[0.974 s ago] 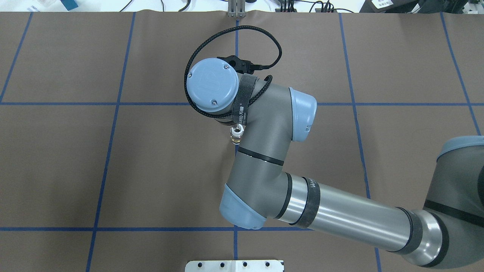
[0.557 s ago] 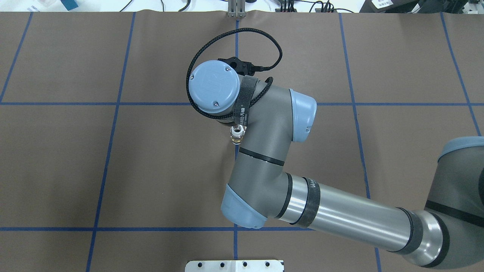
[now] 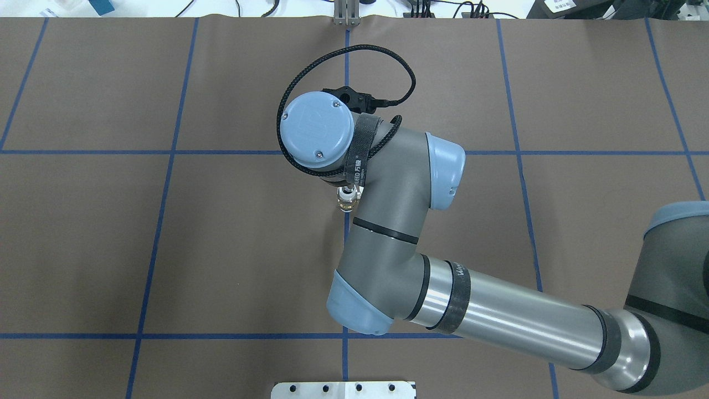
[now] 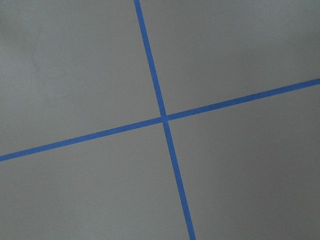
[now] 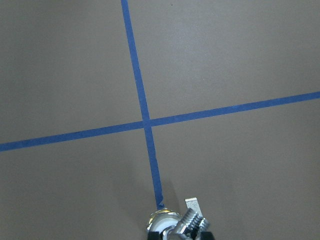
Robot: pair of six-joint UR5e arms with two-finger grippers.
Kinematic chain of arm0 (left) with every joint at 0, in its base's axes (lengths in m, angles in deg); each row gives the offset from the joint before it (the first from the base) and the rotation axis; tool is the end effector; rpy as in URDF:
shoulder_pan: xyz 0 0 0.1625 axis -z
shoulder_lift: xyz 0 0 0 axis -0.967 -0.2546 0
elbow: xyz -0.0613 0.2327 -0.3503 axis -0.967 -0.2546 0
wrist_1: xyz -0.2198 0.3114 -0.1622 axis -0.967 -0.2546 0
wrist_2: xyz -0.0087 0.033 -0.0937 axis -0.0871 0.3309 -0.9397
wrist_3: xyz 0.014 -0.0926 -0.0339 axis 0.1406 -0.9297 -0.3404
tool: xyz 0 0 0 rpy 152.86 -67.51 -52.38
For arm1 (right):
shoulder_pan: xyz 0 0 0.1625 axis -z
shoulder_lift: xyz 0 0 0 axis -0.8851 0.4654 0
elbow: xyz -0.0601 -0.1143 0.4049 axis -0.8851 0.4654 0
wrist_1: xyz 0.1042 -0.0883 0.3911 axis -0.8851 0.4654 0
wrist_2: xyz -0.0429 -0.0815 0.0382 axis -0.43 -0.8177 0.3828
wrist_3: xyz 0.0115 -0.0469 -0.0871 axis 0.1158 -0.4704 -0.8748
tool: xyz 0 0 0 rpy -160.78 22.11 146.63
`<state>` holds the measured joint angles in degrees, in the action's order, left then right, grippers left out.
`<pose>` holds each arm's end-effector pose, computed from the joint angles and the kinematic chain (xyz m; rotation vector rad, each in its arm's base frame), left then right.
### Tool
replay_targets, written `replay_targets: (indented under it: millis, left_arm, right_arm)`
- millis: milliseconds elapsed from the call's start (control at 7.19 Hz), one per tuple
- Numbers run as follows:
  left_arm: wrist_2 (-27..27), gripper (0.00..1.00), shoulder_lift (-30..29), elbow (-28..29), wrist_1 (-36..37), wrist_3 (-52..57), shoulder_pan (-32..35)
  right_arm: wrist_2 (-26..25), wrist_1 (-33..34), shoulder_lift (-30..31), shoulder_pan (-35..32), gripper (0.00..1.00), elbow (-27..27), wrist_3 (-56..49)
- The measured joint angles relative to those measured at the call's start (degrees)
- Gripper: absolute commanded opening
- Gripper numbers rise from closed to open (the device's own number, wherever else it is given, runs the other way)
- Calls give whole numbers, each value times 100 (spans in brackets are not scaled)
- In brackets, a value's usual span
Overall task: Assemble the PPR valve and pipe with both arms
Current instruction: 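Lower the chrome fitting into the top of the white valve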
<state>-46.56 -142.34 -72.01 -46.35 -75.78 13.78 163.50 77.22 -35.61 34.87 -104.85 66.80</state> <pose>-0.0602 -0.4759 0.5748 0.2078 0.7026 0.1765 -0.5686 -0.4404 0.1063 0.1930 -0.6876 0.2764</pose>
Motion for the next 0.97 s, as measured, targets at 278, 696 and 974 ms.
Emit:
replay_targets:
  millis: [278,696,974]
  left_arm:
    - [0,100,0,0,0,0,0]
    - [0,100,0,5,0,0,0]
    - [0,100,0,7,0,0,0]
  right_arm:
    - [3,0,-3,19,0,1,6]
    - [-2,-93,18,31,0,26,7]
    - [0,-119,45,37,3,39,-6]
